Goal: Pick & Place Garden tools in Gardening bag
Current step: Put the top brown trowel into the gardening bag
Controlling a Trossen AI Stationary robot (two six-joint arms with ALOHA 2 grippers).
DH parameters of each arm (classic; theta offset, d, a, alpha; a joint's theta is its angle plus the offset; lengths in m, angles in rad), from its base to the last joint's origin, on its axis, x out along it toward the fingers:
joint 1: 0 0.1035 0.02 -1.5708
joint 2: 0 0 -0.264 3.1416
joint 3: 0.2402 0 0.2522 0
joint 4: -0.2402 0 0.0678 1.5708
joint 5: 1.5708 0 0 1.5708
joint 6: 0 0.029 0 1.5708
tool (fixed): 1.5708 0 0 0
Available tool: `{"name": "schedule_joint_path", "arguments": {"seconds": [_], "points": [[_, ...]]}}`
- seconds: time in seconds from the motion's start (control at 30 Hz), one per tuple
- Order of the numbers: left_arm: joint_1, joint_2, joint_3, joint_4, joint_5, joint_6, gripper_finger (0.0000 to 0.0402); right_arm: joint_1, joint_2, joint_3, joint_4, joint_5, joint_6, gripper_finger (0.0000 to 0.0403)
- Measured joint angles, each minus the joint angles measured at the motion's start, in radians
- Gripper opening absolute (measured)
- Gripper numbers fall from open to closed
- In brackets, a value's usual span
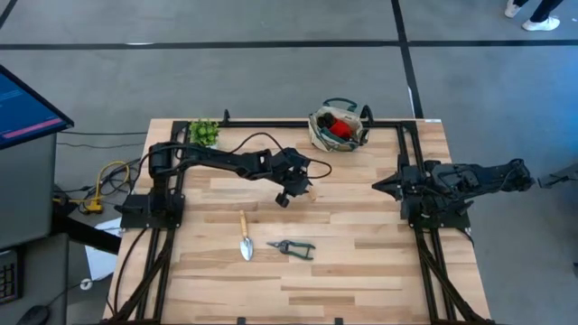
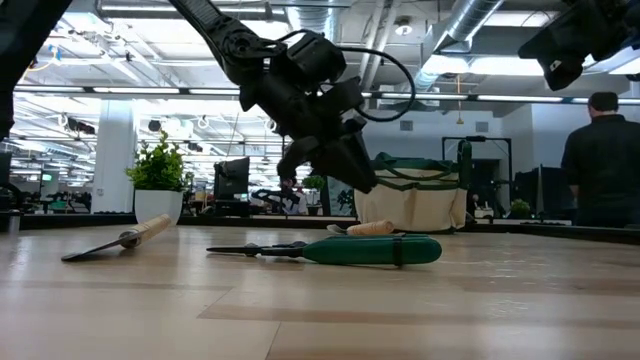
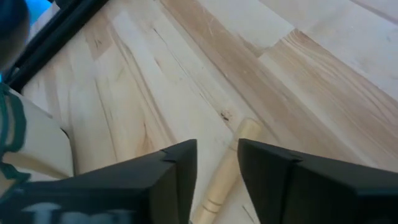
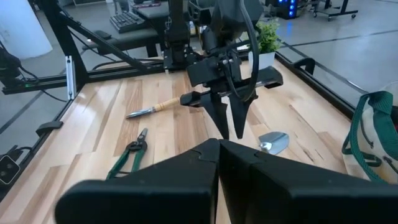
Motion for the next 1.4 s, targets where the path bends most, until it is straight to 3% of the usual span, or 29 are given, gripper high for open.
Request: {"name": "schedule_joint_path", "arguments": {"seconds": [0.2, 0.43, 0.97, 1.4], "points": [[0.0, 0.0, -0.038, -0.001, 0.001, -0.001, 0.0147, 0.0, 0.0, 0.0, 0.012, 0.0, 0.0, 0.0], [0.003, 0.029, -0.051, 0.049, 0.002, -0.002, 0.0155, 0.0, 0.007, 0.0, 0.033, 0.0, 0.01, 0.0], [0.025, 0.106, -0.051, 0.139, 0.002, -0.017, 0.012, 0.0, 0.197, 0.0, 0.11, 0.0, 0.017, 0.0], [0.034, 0.205, 0.002, 0.15, 0.051, -0.149, 0.0117, 0.0, 0.217, 0.0, 0.124, 0.0, 0.015, 0.0]]}}
